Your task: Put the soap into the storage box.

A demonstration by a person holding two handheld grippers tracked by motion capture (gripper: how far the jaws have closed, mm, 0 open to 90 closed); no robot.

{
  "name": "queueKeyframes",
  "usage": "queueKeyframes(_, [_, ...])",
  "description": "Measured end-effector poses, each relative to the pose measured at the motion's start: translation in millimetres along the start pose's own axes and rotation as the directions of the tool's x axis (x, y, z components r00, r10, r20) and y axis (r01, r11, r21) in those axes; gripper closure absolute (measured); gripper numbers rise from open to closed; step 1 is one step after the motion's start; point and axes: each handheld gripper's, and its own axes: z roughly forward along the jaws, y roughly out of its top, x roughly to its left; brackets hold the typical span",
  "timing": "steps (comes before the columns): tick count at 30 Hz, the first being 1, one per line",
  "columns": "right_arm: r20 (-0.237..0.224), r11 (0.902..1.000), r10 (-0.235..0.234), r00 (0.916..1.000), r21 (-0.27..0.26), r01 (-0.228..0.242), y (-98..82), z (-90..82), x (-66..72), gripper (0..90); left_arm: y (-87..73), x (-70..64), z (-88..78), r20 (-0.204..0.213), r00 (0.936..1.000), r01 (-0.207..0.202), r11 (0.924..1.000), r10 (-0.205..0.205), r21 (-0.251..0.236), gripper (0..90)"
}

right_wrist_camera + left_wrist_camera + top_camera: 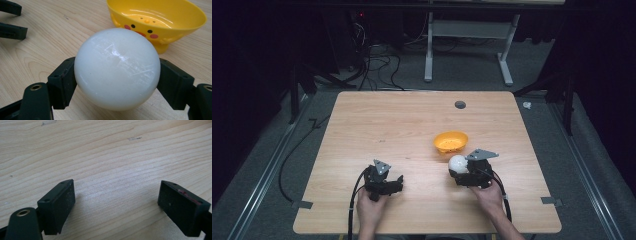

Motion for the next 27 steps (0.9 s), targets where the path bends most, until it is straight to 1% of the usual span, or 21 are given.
queueKeyframes(3, [0.004,1.0,0.0,1.0,-0.001,0.0,2.7,-1.5,-0.5,24.6,0.0,0.0,0.0,0.0,1.0,0.0,1.0,0.0,0.0,14.7])
queueKeyframes(4, [0.004,1.0,-0.007,1.0,-0.005,0.007,3.7,-2.0,-1.2,24.7,0.0,0.0,0.0,0.0,1.0,0.0,1.0,0.0,0.0,14.8])
queueKeyframes(7, [0.008,1.0,-0.003,1.0,-0.009,0.003,6.8,-4.2,-1.8,24.7,0.0,0.0,0.0,0.0,1.0,0.0,1.0,0.0,0.0,14.7])
queueKeyframes(8, [0.008,0.9998,-0.011,0.9999,-0.013,0.011,7.5,-4.5,-2.4,24.7,0.0,0.0,0.0,0.0,1.0,0.0,1.0,0.0,0.0,14.7])
queueKeyframes(10, [0.006,0.9999,-0.004,1.0,-0.016,0.004,8.7,-5.4,-2.8,24.7,0.0,0.0,0.0,0.0,1.0,0.0,1.0,0.0,0.0,14.7])
queueKeyframes(15, [0.01,0.9998,-0.005,0.9999,-0.021,0.005,14.4,-8.7,-4.0,24.6,0.0,0.0,0.0,0.0,1.0,0.0,1.0,0.0,0.0,14.7])
queueKeyframes(27, [0.02,0.999,-0.02,0.9996,-0.038,0.021,24.3,-12.7,-7.7,24.6,0.0,0.0,0.0,0.0,1.0,0.0,1.0,0.0,0.0,14.7])
